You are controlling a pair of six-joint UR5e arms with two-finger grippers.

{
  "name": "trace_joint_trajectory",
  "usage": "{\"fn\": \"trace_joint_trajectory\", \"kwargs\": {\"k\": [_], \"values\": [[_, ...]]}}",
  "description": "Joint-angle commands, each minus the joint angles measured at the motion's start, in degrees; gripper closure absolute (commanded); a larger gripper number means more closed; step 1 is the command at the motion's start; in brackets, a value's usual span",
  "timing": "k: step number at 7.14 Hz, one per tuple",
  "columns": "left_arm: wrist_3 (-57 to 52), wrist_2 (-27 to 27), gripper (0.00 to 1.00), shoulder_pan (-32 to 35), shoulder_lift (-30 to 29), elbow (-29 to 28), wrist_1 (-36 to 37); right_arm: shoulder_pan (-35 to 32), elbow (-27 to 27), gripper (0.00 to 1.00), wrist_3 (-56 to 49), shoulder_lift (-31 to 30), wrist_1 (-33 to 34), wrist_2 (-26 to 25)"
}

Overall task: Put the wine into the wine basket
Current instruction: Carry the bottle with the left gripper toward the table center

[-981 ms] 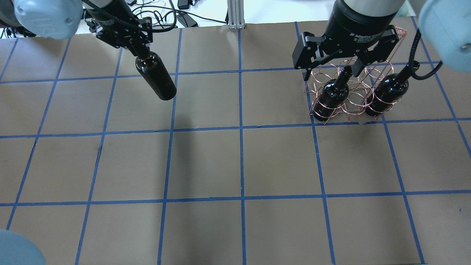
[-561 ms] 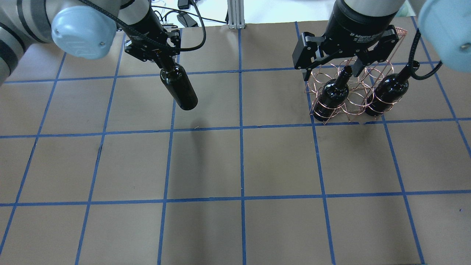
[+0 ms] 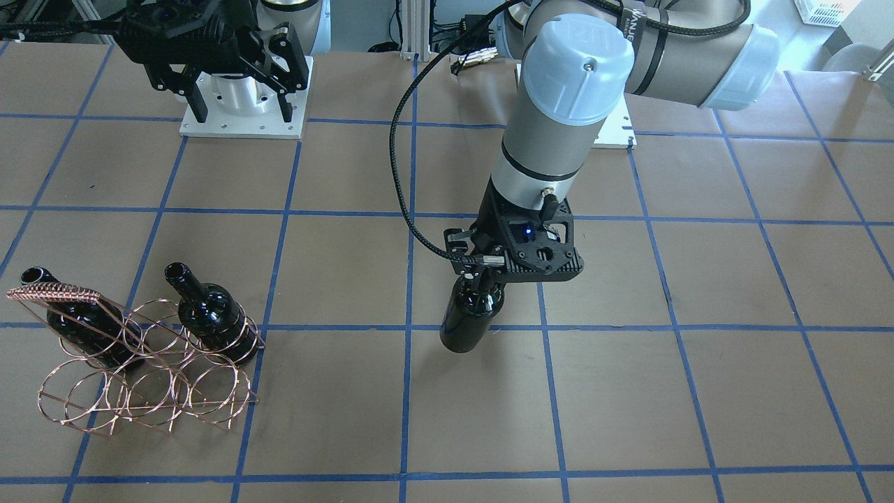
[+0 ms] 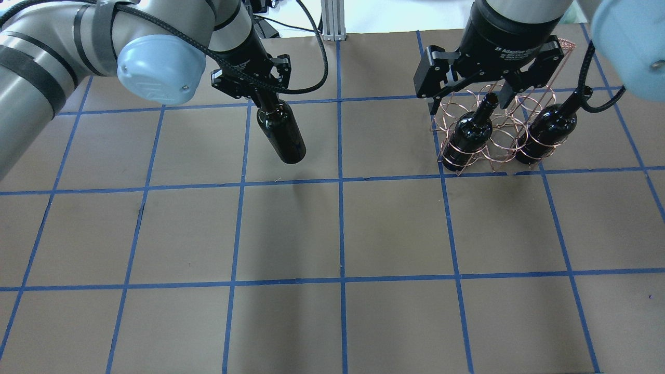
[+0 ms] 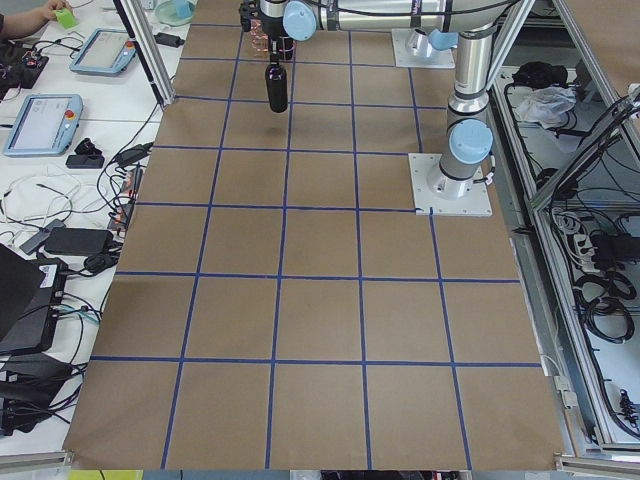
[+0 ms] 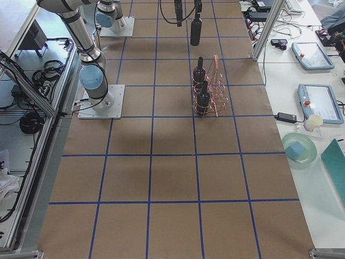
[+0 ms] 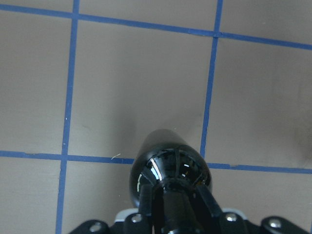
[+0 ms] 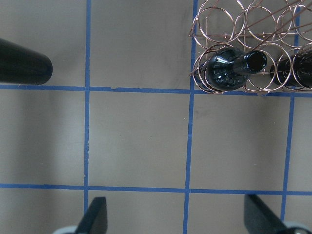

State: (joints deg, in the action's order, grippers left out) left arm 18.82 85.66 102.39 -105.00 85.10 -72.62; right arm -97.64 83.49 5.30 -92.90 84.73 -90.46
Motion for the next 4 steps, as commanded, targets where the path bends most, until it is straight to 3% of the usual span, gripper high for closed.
{"fn": "trace_joint_trajectory", "kwargs": {"k": [1,4], "values": [[1.9,0.1,1.00,2.9,0.1,2.5,0.1,0.0,0.0,0.00,0.0,0.0,0.0,0.0],[1.7,0.0,1.00,3.8,0.3,4.8,1.1,-0.1,0.0,0.00,-0.1,0.0,0.0,0.0]]}}
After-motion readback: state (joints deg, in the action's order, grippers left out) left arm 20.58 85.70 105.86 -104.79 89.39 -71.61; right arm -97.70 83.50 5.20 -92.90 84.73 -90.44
